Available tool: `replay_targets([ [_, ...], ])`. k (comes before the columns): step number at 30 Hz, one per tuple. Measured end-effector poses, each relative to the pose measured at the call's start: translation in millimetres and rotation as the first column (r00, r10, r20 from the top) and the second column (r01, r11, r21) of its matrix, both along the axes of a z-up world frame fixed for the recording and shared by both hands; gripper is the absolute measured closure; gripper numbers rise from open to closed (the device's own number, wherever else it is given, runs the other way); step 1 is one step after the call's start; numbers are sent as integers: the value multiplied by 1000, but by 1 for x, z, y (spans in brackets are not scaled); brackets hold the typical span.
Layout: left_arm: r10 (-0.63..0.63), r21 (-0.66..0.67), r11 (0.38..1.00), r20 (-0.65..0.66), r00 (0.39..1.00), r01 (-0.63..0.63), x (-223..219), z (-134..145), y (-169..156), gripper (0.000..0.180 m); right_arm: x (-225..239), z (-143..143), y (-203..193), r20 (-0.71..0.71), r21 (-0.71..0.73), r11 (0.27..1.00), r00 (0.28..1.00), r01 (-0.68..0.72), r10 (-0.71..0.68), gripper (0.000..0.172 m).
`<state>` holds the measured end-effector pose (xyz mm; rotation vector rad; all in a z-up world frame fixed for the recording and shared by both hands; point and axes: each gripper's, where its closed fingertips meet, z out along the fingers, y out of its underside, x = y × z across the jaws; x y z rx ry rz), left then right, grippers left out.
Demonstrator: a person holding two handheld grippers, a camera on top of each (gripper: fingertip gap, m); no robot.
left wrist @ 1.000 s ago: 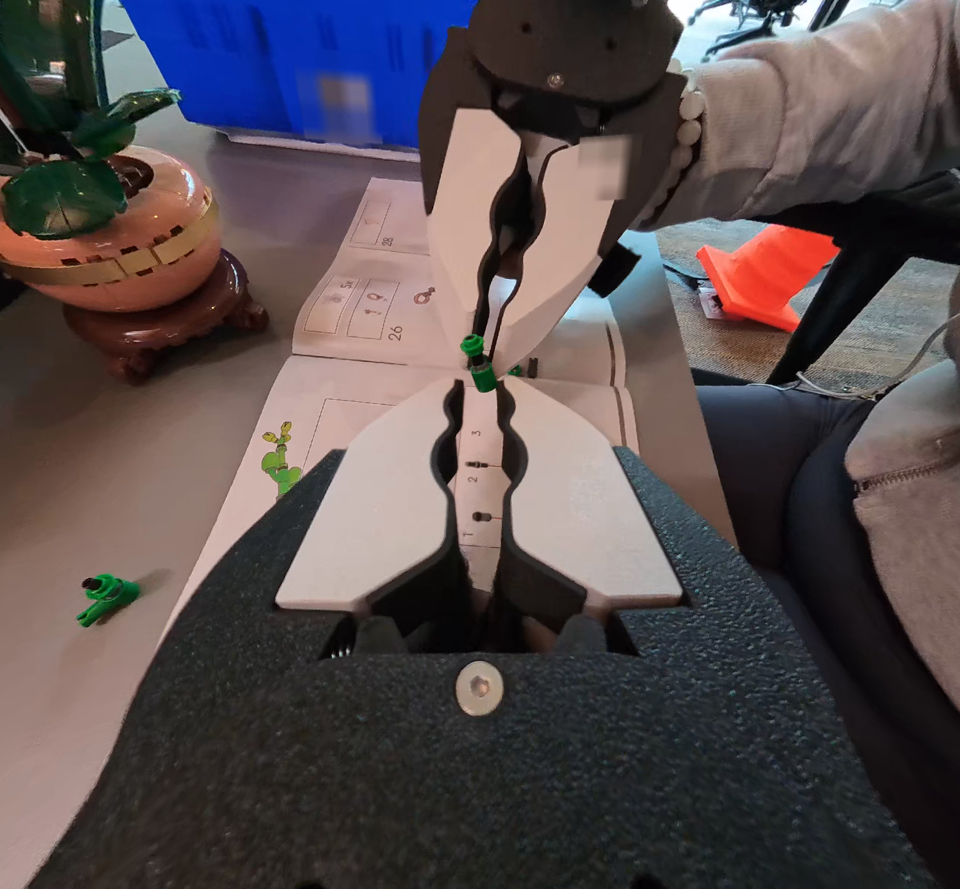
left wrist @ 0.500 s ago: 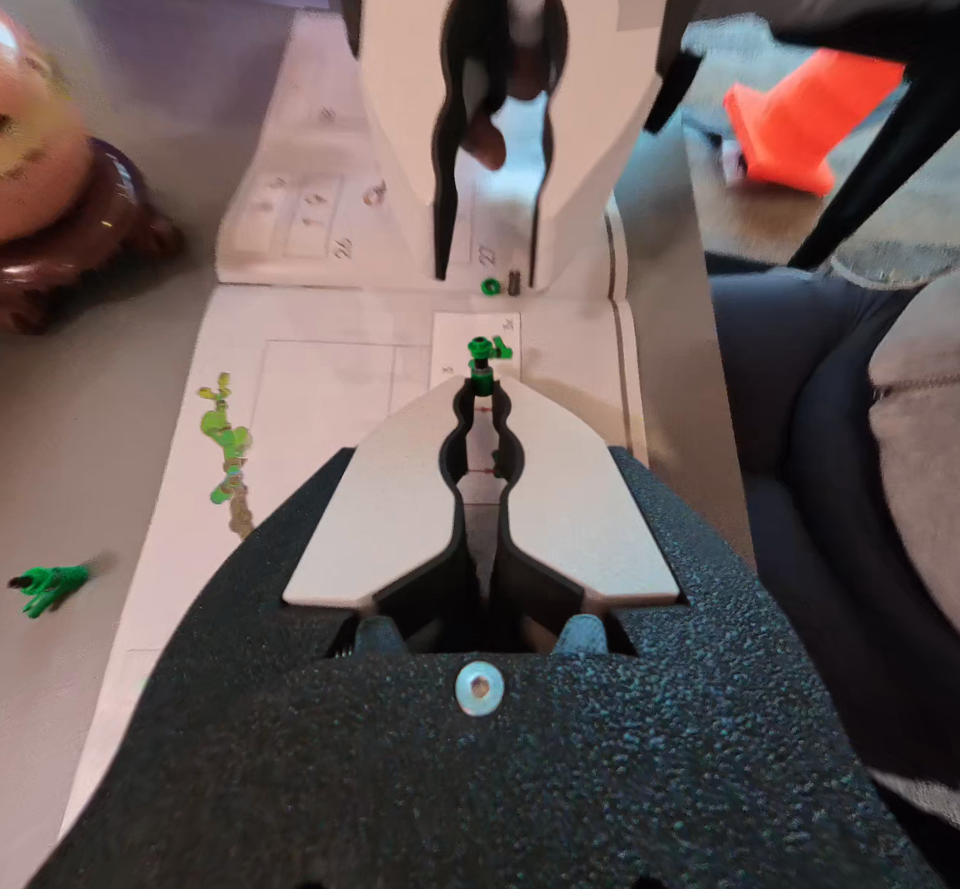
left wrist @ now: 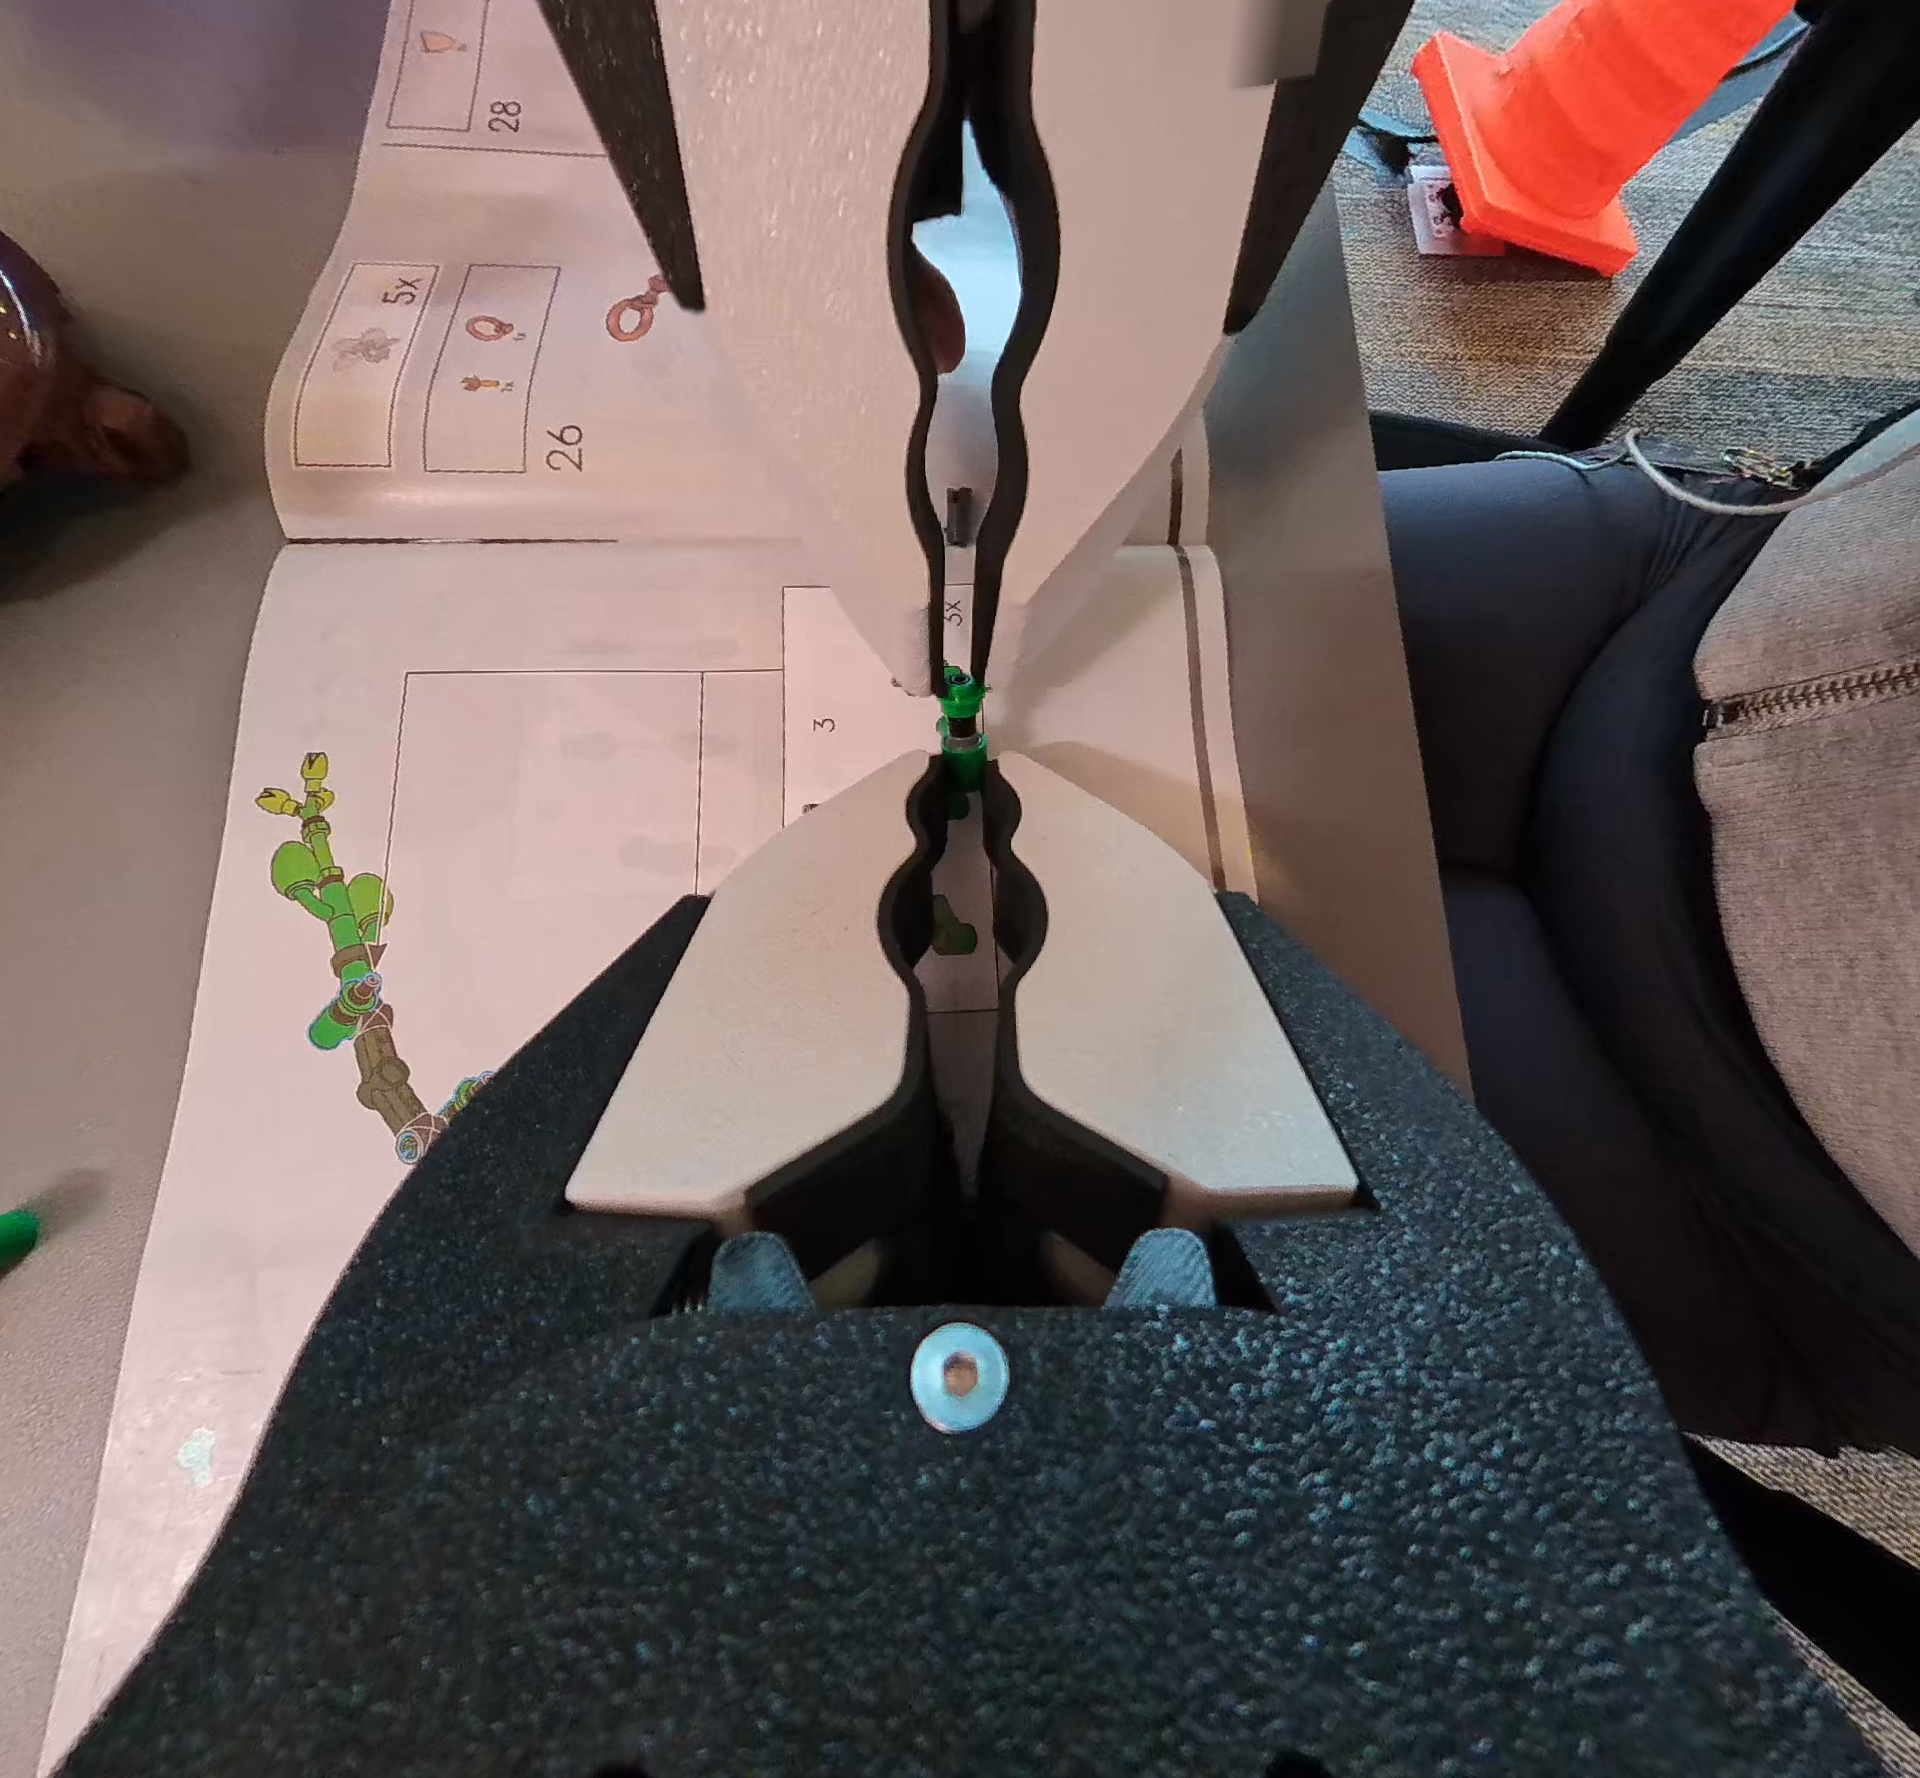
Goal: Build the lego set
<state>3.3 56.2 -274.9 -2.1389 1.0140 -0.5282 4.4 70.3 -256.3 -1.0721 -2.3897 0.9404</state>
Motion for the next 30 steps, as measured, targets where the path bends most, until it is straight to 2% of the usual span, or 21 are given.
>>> replay_targets([
  [9,-2,-2,1000,0,1000,2,0,0,-1,175,1,-1,1,65,87,996,998,-28,22,168],
  [16,-3,2,1000,-2,1000,3,0,0,0,175,1,0,-1,89,97,995,996,-18,10,168],
  [21,-5,4,1000,-4,1000,5,0,0,0,175,6,-9,4,139,167,986,990,-27,3,167],
  [26,-12,1,1000,-1,1000,12,0,0,-1,175,3,-4,1,75,85,996,997,12,-18,168],
  [30,-22,2,1000,-1,1000,22,2,0,-2,175,3,-3,-1,95,52,998,995,19,-24,168],
])
